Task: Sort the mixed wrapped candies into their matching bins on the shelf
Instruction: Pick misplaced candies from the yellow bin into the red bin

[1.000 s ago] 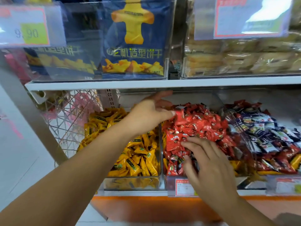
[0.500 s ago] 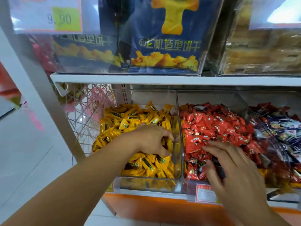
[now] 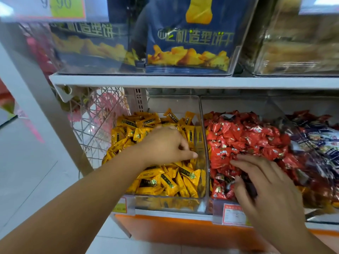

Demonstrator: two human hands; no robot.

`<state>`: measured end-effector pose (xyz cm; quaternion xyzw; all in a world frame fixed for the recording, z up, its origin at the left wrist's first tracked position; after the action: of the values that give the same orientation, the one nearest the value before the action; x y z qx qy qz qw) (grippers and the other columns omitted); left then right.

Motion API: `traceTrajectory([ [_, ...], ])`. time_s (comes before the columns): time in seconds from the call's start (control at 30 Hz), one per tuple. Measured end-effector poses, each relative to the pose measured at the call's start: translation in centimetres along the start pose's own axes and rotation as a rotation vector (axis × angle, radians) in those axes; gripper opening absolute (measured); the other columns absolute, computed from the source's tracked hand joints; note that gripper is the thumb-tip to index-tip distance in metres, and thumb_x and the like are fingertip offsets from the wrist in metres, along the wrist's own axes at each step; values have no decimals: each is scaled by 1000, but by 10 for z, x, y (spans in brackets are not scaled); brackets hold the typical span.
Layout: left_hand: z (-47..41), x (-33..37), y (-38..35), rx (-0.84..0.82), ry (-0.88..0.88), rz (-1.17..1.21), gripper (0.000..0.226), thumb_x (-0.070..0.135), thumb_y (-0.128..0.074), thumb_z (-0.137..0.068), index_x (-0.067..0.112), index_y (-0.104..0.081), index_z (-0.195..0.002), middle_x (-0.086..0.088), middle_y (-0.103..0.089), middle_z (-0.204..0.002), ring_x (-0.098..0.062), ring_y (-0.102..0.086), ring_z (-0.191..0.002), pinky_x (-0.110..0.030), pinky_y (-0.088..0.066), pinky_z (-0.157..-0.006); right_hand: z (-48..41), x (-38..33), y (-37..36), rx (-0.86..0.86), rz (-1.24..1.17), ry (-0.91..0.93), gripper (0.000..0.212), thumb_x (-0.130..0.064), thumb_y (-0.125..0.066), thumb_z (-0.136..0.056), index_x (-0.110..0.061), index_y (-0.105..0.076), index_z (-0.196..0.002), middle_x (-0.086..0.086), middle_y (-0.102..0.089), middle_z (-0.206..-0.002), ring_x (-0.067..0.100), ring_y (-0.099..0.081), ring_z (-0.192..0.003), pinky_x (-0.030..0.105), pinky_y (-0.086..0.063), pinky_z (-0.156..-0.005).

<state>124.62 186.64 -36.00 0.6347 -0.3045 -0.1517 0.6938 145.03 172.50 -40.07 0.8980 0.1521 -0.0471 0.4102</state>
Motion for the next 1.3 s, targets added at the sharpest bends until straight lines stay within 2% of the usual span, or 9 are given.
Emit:
traceTrajectory([
  [0.13, -4, 2, -20, -142, -1, -134, 33, 61, -52, -87, 43, -67, -112, 22, -65, -110, -7, -44, -114, -39, -24, -100, 1, 1, 1, -12, 0, -3, 35, -30, -45, -88, -17, -69, -109, -3, -64, -114, 16, -56, -103, 26, -41, -85],
  [0.23, -11, -9, -15, -237, 47, -225, 60, 67, -55, -81, 41, -50, -134, 17, -48, -138, -15, -33, -130, -42, -24, -102, 2, 2, 2, -17, -9, -6, 35, -31, -45, -88, -17, -69, -110, -4, -64, -115, 15, -56, -104, 26, -42, -85],
  [0.33, -17, -9, -14, -308, 86, -248, 73, 64, -58, -80, 38, -37, -145, 13, -37, -146, -17, -25, -135, -43, -20, -106, 2, 2, 1, -22, -13, -5, 35, -31, -44, -88, -18, -69, -110, -4, -64, -116, 15, -56, -103, 26, -42, -86],
  [0.43, -21, -3, -22, -307, 97, -302, 57, 55, -51, -86, 36, -45, -139, 8, -39, -143, -19, -27, -132, -46, -20, -103, 2, 2, 1, -35, -7, -8, 35, -30, -44, -88, -18, -69, -111, -5, -64, -116, 15, -56, -104, 26, -42, -87],
  [0.63, -25, 2, -28, -219, 103, -349, 38, 52, -40, -94, 29, -62, -114, 5, -56, -110, -20, -39, -114, -42, -24, -83, 3, 2, 1, -23, -10, 3, 34, -29, -46, -89, -16, -69, -110, -4, -64, -115, 16, -58, -103, 25, -40, -91],
  [0.83, -22, -3, -30, -160, 84, -272, 30, 53, -49, -93, 37, -68, -109, 16, -57, -93, -14, -42, -113, -39, -23, -88, 2, 1, 2, -20, -3, 12, 34, -28, -45, -89, -15, -69, -109, -2, -65, -114, 16, -58, -102, 25, -39, -93],
  [0.97, -20, -3, -27, -179, 66, -254, 28, 39, -57, -89, 41, -63, -116, 19, -58, -97, -12, -46, -115, -40, -22, -100, 2, 1, 2, -12, -7, 16, 34, -28, -46, -89, -14, -69, -109, -2, -65, -114, 17, -58, -103, 26, -41, -92],
  [1.07, -21, -3, -30, -180, 68, -299, 30, 39, -57, -89, 43, -61, -118, 17, -62, -113, -13, -46, -117, -41, -23, -99, 2, 1, 1, -13, -8, 13, 33, -27, -47, -88, -14, -70, -109, -3, -65, -114, 16, -58, -103, 25, -40, -92],
  [1.3, -25, -4, -38, -25, 60, -298, 21, 43, -59, -88, 40, -66, -108, 15, -65, -109, -12, -44, -113, -38, -23, -93, 2, 2, 1, -2, 5, 10, 33, -27, -47, -88, -14, -70, -108, -3, -65, -111, 15, -57, -101, 25, -41, -90],
])
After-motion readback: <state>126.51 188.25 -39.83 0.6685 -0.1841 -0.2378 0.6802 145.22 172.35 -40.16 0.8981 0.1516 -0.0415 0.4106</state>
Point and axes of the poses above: each hand's wrist, its own z-axis away from the middle knuckle, its own y-axis out of the back of the hand, x = y × z, the point moved 1 cm from there along -z, towards the middle knuckle
